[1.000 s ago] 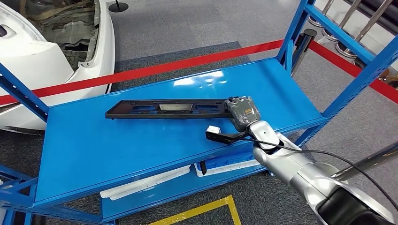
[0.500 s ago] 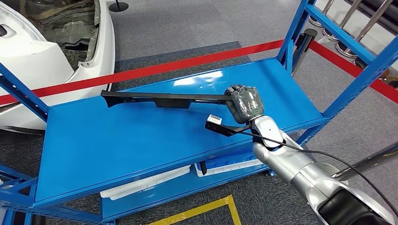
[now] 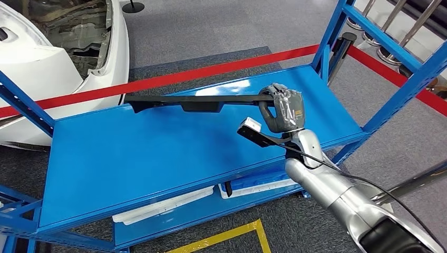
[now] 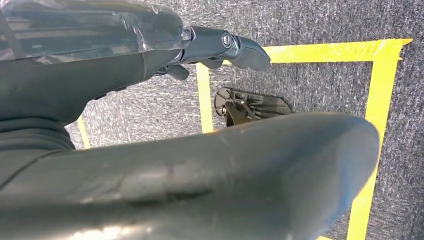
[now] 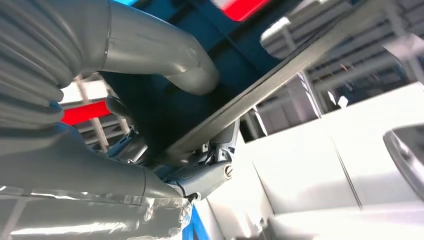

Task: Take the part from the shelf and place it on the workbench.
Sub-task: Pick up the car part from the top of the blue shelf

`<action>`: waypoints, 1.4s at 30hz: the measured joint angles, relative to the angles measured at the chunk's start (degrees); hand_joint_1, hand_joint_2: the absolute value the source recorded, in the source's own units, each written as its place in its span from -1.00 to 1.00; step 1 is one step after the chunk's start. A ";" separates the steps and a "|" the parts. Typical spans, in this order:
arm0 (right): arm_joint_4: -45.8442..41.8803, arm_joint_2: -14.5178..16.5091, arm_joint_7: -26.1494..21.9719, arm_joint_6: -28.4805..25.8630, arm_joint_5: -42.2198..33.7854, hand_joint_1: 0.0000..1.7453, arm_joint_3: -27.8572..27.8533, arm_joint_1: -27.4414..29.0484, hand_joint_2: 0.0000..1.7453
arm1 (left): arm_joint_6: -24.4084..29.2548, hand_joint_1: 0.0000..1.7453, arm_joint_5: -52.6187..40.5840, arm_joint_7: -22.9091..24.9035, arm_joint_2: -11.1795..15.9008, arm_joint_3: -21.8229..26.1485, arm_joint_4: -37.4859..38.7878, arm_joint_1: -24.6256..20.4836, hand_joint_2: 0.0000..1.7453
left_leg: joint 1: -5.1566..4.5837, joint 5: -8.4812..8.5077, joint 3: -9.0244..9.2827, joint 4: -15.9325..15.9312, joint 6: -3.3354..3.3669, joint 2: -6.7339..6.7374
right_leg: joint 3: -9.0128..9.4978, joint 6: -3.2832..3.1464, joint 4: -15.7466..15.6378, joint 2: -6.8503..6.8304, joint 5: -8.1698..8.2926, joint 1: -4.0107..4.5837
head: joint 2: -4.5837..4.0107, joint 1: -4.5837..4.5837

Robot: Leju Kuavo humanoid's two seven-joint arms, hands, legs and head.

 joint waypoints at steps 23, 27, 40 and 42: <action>-46.07 19.83 -35.78 -1.12 -14.89 1.00 -23.53 21.02 1.00 | 0.55 -1.00 2.24 -1.70 -1.68 1.56 0.00 0.59 -1.00 | 0.01 -0.07 0.04 -0.02 -0.04 0.05 | -0.02 0.03 0.00 0.03 -0.09 0.00 | 0.00 -0.10; -49.86 21.18 -35.93 -1.14 -15.08 1.00 -24.31 22.01 1.00 | 0.55 -1.00 2.24 -1.72 -1.75 1.68 0.00 0.60 -1.00 | 0.01 -0.07 0.04 -0.01 -0.04 0.07 | -0.01 0.02 -0.01 0.04 -0.08 0.00 | 0.00 -0.09; -54.45 25.38 -41.34 -1.14 -25.95 1.00 -26.59 25.78 1.00 | 0.62 -1.00 2.91 -2.35 -2.39 2.48 0.00 0.56 -1.00 | 0.02 -0.09 0.02 -0.02 -0.03 0.07 | -0.03 0.03 -0.01 0.05 -0.09 0.01 | 0.00 -0.10; -54.23 26.14 -42.01 -1.14 -25.66 1.00 -27.39 25.88 1.00 | 0.71 -1.00 2.92 -2.55 -2.50 2.78 0.00 0.56 -1.00 | 0.02 -0.09 0.02 -0.02 -0.03 0.07 | -0.02 0.03 -0.01 0.05 -0.09 0.01 | 0.00 -0.10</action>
